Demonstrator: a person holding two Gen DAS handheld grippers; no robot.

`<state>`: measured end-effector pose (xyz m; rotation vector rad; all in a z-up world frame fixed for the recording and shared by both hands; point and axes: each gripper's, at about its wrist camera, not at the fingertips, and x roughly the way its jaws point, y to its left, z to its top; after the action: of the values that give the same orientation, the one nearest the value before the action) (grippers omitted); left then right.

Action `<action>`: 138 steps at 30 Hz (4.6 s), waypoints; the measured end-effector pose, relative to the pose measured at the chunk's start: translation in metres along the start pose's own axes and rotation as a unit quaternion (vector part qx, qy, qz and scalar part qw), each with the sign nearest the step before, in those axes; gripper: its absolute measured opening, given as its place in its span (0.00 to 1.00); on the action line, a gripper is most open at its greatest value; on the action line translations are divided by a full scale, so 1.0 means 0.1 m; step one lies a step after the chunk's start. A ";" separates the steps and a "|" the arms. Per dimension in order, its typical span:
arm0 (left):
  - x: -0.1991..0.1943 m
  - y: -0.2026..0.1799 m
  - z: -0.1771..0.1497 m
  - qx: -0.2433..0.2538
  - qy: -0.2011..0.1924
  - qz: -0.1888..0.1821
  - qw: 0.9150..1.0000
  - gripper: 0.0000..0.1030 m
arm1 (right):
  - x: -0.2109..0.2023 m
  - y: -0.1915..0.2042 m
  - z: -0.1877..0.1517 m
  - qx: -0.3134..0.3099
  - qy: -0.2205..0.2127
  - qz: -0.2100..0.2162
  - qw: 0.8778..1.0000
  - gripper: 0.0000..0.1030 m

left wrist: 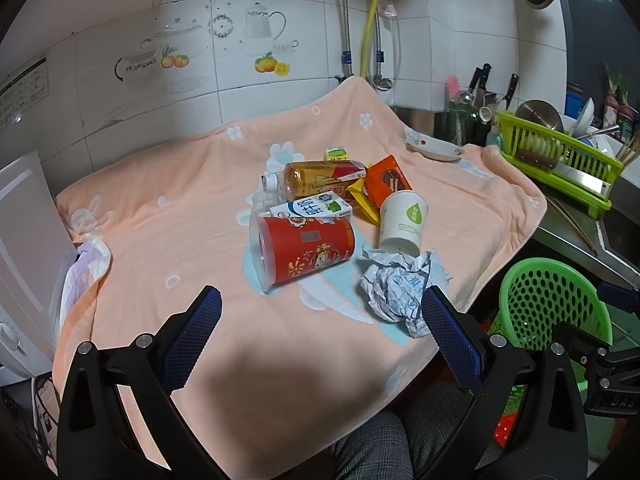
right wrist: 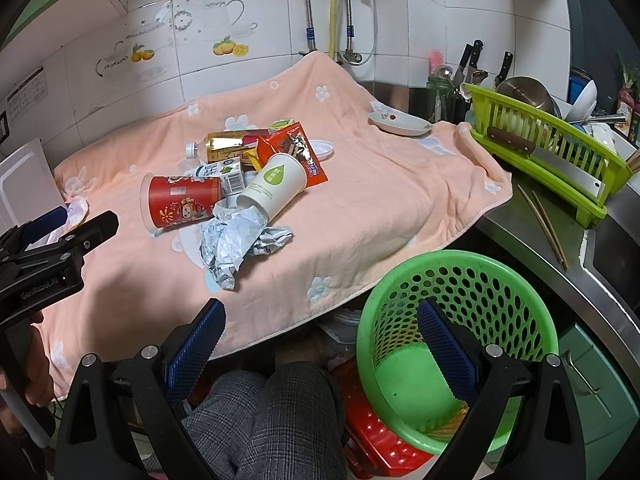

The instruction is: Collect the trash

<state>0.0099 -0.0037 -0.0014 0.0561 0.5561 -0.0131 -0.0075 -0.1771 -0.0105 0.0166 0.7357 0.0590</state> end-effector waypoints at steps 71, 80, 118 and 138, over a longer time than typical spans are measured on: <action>0.92 0.75 0.23 -0.077 0.077 -0.033 0.993 0.95 | 1.35 0.56 0.43 -0.011 0.076 0.093 0.993 0.90; 1.35 0.62 0.30 -0.060 0.097 -0.073 0.991 0.93 | 1.60 0.61 0.49 -0.011 0.088 0.098 0.991 0.71; 0.84 0.18 0.28 -0.056 0.062 -0.224 0.971 0.10 | 0.81 -1.10 -0.07 0.097 0.060 -0.031 0.993 0.40; 0.67 -1.82 0.48 0.041 0.105 -0.432 0.895 0.04 | 0.53 -1.86 -0.30 0.134 0.035 -0.072 0.988 0.72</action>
<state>0.0871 -0.1880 -0.0052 -0.1139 0.7615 -0.9128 0.0204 -0.3602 -0.0746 0.2188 0.8082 -0.1786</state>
